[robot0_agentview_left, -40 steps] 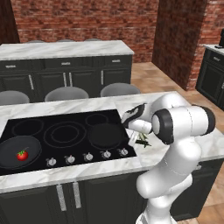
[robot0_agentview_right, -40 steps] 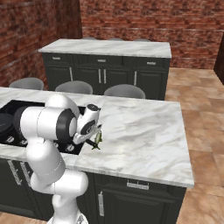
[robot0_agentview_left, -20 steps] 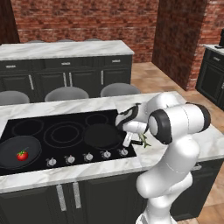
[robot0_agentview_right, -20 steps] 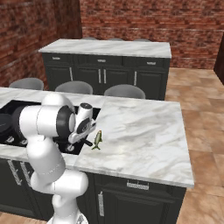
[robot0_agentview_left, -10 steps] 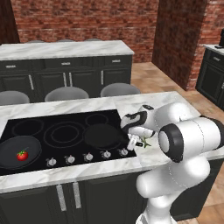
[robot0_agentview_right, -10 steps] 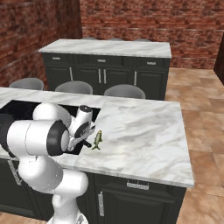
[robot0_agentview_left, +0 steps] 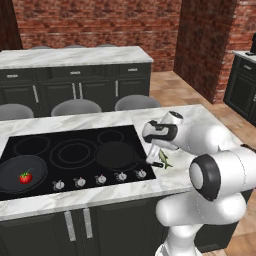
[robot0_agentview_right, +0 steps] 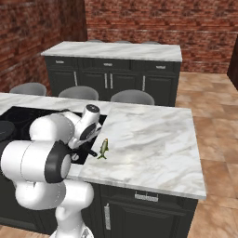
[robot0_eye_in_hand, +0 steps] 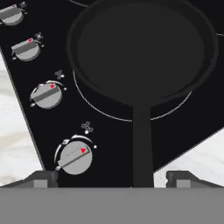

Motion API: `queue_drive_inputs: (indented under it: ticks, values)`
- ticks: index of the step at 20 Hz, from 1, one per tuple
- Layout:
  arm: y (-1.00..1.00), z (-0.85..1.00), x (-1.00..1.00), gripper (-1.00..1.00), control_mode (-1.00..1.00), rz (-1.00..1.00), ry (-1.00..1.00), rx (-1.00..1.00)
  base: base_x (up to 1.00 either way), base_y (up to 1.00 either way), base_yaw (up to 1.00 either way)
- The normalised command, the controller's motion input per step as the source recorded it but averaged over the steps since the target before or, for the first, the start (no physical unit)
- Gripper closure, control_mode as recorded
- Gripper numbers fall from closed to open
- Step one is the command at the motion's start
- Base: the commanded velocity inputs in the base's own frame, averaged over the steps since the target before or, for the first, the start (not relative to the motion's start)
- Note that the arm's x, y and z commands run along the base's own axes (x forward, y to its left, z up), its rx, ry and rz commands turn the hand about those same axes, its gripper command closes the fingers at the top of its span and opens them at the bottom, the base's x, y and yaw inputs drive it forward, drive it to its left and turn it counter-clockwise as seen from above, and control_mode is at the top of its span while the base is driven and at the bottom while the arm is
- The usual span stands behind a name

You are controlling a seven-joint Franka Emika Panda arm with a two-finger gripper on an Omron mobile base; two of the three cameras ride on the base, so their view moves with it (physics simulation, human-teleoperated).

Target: Place both pans onto different burners. Then place the tomato and the fish on different pans.

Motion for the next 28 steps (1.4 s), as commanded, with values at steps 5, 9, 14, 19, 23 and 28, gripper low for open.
queue_drive_inputs:
  ticks: [5,9,14,19,23,28]
  values:
    - [0.00,0.01,0.21,-1.00,-1.00,-0.18,0.15,0.00,0.00,0.00,0.00]
    - [-0.04,0.03,0.06,-1.00,-1.00,-0.27,0.11,0.00,0.00,0.00,0.00]
    - [-0.13,0.04,0.04,-1.00,-1.00,-0.22,0.05,-0.06,0.00,0.00,0.00]
    - [-0.13,0.00,0.03,-1.00,-1.00,-0.14,0.01,-0.20,0.00,0.00,0.00]
    - [-0.10,-0.01,0.00,-1.00,-1.00,-0.12,0.00,-0.25,0.00,0.00,0.00]
    - [-0.16,-0.23,0.18,-1.00,-1.00,-0.11,0.00,-0.18,0.00,0.00,0.00]
